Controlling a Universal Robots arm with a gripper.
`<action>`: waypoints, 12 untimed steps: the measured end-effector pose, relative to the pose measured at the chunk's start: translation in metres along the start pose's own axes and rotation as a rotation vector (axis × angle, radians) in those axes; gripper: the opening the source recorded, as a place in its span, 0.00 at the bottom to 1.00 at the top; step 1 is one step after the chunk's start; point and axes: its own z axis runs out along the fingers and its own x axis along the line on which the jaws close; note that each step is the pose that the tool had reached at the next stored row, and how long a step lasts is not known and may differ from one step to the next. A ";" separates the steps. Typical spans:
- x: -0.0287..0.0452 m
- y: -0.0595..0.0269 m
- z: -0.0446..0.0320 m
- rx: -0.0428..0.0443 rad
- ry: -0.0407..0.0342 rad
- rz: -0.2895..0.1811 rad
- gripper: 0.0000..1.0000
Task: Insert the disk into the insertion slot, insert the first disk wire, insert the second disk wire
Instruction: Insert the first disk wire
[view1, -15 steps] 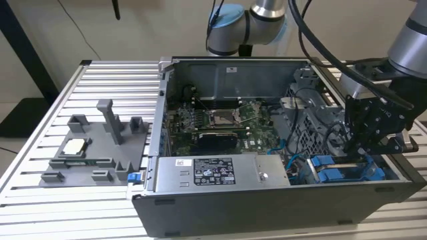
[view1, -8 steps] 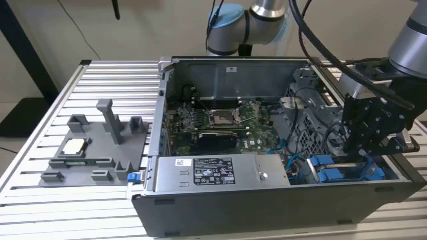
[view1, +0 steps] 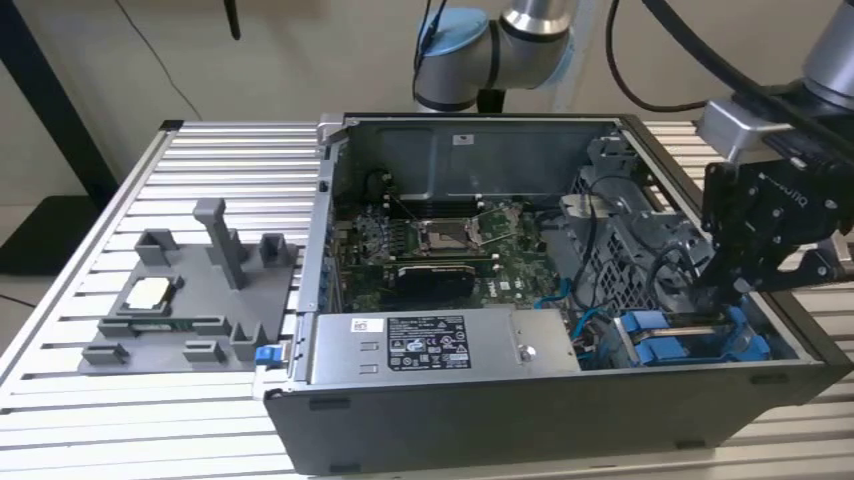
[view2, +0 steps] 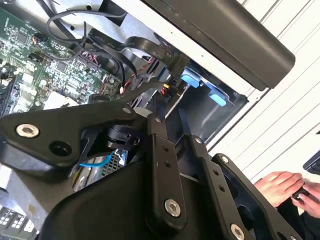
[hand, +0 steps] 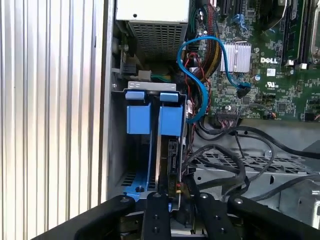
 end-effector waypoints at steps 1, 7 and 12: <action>0.0001 0.0000 -0.0036 0.0000 0.0000 0.000 0.27; 0.0004 -0.0001 -0.0174 0.0000 -0.0002 0.000 0.27; 0.0003 -0.0006 -0.0175 0.0000 0.0000 0.000 0.27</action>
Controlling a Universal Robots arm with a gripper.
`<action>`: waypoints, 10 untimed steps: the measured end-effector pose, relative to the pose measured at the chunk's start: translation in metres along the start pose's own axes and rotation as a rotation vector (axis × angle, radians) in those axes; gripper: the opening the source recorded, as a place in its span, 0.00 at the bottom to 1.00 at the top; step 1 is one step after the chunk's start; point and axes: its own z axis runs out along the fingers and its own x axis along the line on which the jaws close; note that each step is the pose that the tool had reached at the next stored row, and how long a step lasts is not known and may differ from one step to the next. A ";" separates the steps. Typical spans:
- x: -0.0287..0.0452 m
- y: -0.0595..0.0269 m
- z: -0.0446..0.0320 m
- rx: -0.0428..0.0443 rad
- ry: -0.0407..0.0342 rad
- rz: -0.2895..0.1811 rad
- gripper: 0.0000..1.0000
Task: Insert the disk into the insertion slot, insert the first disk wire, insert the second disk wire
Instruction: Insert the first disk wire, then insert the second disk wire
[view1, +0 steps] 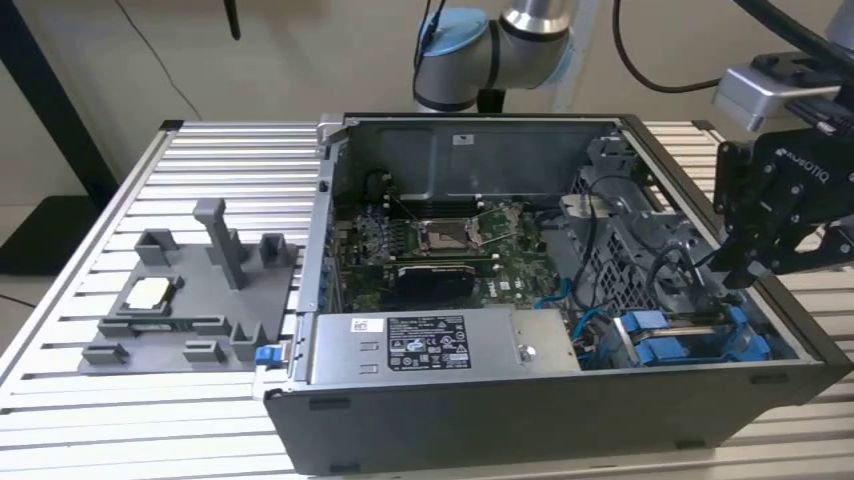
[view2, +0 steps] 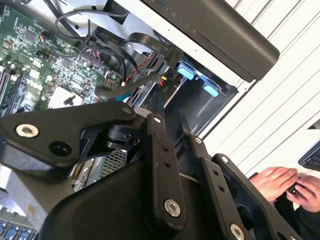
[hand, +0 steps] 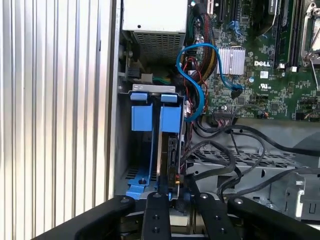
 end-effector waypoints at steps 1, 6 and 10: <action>0.0000 -0.0007 -0.0001 0.0000 0.0001 0.000 0.27; 0.0000 -0.0058 0.0000 -0.0013 -0.0001 0.000 0.27; 0.0000 -0.0109 0.0001 -0.0028 -0.0001 0.000 0.27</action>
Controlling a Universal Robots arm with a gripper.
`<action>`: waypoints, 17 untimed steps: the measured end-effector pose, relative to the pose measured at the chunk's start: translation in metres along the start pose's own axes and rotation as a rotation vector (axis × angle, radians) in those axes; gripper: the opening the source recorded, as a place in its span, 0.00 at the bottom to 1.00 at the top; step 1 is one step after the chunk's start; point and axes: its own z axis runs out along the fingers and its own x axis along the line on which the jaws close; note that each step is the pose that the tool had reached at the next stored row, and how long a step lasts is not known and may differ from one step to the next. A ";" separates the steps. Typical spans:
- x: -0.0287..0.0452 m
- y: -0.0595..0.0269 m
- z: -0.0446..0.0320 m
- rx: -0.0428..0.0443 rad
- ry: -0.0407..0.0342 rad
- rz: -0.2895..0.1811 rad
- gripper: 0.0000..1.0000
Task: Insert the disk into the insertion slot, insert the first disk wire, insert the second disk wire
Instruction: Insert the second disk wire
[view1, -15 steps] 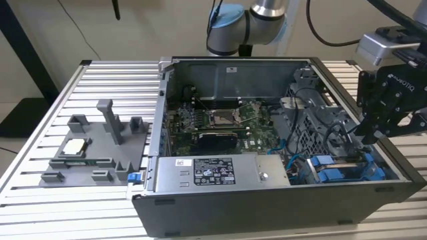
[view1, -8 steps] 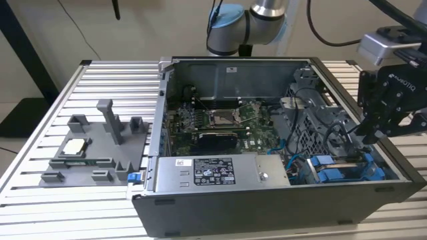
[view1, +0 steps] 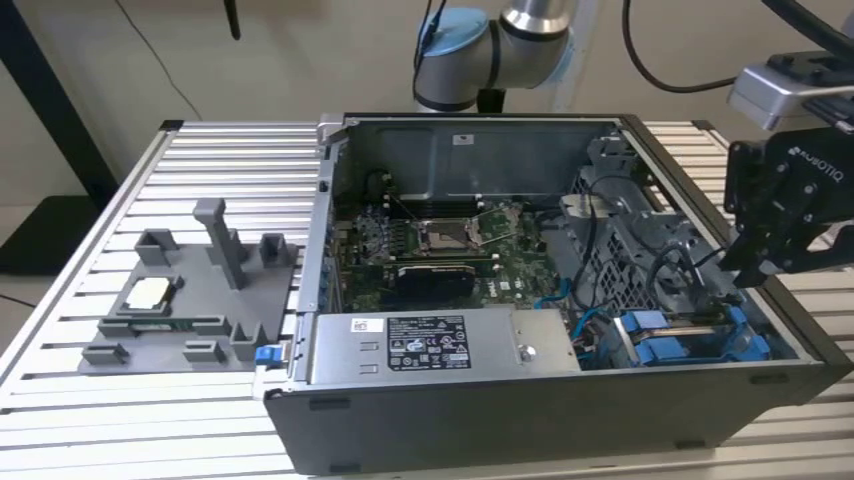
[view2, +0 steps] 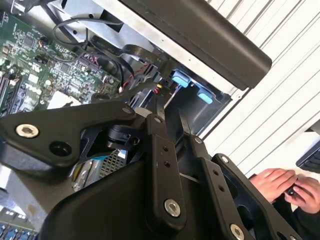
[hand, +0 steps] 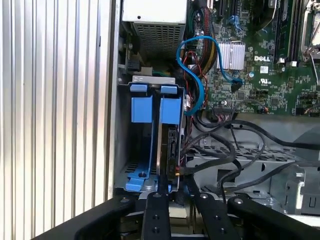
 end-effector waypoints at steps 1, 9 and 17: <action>0.0000 -0.0013 0.0000 -0.0004 -0.0001 0.000 0.27; 0.0001 -0.0086 0.0000 -0.0010 -0.0001 -0.002 0.27; 0.0001 -0.0108 0.0000 -0.0011 -0.0002 -0.002 0.27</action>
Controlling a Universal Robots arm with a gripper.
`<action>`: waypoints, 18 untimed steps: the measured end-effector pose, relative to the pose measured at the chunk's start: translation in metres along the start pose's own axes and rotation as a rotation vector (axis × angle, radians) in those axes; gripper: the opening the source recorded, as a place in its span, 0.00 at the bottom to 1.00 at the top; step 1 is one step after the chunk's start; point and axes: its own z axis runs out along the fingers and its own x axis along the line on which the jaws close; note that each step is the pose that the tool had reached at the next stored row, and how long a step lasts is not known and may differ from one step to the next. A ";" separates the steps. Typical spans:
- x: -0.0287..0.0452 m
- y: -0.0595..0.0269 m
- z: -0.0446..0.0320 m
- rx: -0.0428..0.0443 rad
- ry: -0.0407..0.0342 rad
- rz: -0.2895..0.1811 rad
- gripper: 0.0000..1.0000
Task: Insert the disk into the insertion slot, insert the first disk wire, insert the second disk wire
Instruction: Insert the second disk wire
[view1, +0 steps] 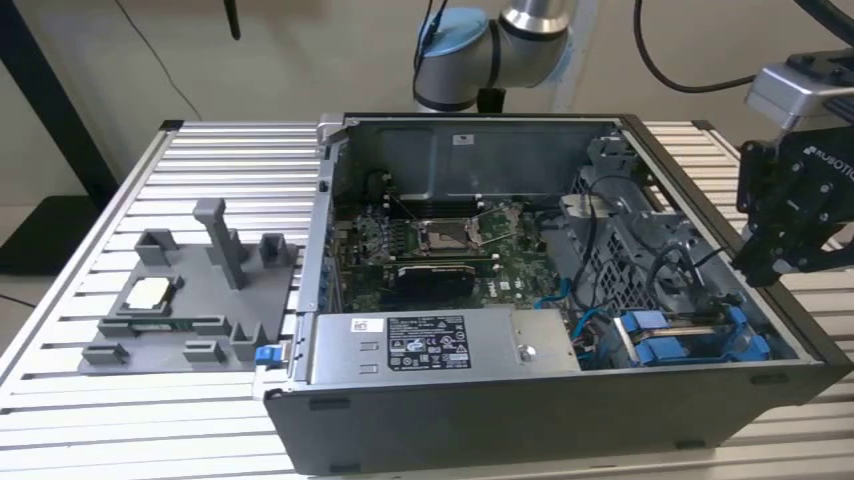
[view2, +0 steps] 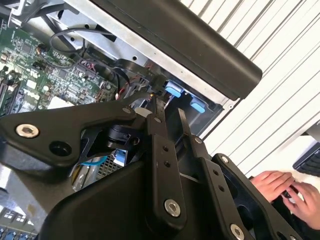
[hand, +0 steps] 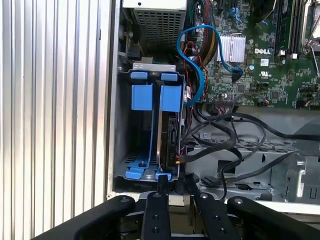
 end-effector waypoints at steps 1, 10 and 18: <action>-0.0003 0.0000 0.0001 0.0000 -0.0001 0.000 0.27; -0.0087 -0.0004 -0.0002 -0.0039 -0.0064 0.003 0.27; -0.0145 -0.0109 -0.0004 -0.0153 -0.0077 0.003 0.27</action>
